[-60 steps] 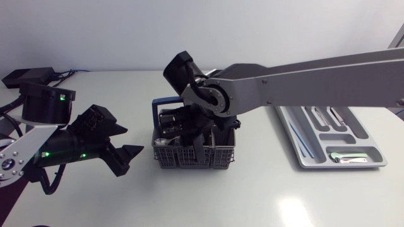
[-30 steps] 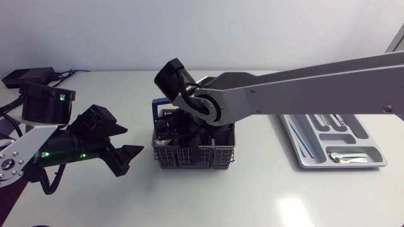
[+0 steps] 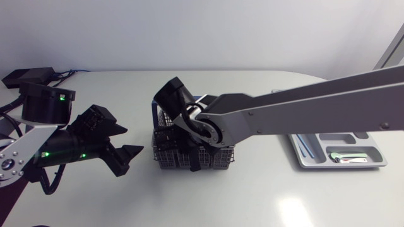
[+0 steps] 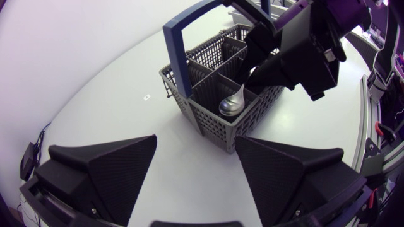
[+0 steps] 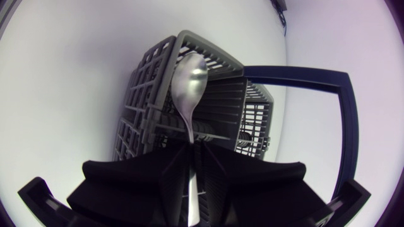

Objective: Unload the cutlery basket into the drawer organizer.

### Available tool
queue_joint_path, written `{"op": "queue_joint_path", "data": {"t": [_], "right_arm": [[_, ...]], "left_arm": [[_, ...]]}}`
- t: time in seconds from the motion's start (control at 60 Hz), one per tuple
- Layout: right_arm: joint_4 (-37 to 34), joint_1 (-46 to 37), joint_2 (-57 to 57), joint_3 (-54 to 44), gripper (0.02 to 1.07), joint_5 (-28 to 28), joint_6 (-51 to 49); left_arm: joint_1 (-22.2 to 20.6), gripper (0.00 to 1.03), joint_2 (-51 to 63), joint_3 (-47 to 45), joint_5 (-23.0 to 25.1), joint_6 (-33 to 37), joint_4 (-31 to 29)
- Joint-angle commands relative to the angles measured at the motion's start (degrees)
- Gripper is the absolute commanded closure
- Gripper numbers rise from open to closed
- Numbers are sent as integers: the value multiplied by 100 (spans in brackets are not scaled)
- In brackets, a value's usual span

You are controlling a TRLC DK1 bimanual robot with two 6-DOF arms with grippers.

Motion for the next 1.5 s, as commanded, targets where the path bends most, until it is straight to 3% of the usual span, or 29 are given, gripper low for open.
{"op": "queue_joint_path", "data": {"t": [0.0, 0.117, 0.917, 1.2, 1.483], "right_arm": [[-115, 106, 143, -528, 97, 46, 94], [105, 176, 90, -713, 102, 161, 165], [1450, 185, -991, -1056, 102, 855, 340], [1370, 273, -1800, -1653, 102, 873, 358], [773, 255, -3206, -2647, 102, 530, 666]], "left_arm": [[58, 16, -20, -182, 79, 138, 51], [40, 16, -20, -182, 79, 129, 51], [-30, 16, -55, -226, 79, 76, 69], [-12, 16, -55, -191, 79, 76, 69], [14, 16, 15, -15, 79, 32, 7]]}}
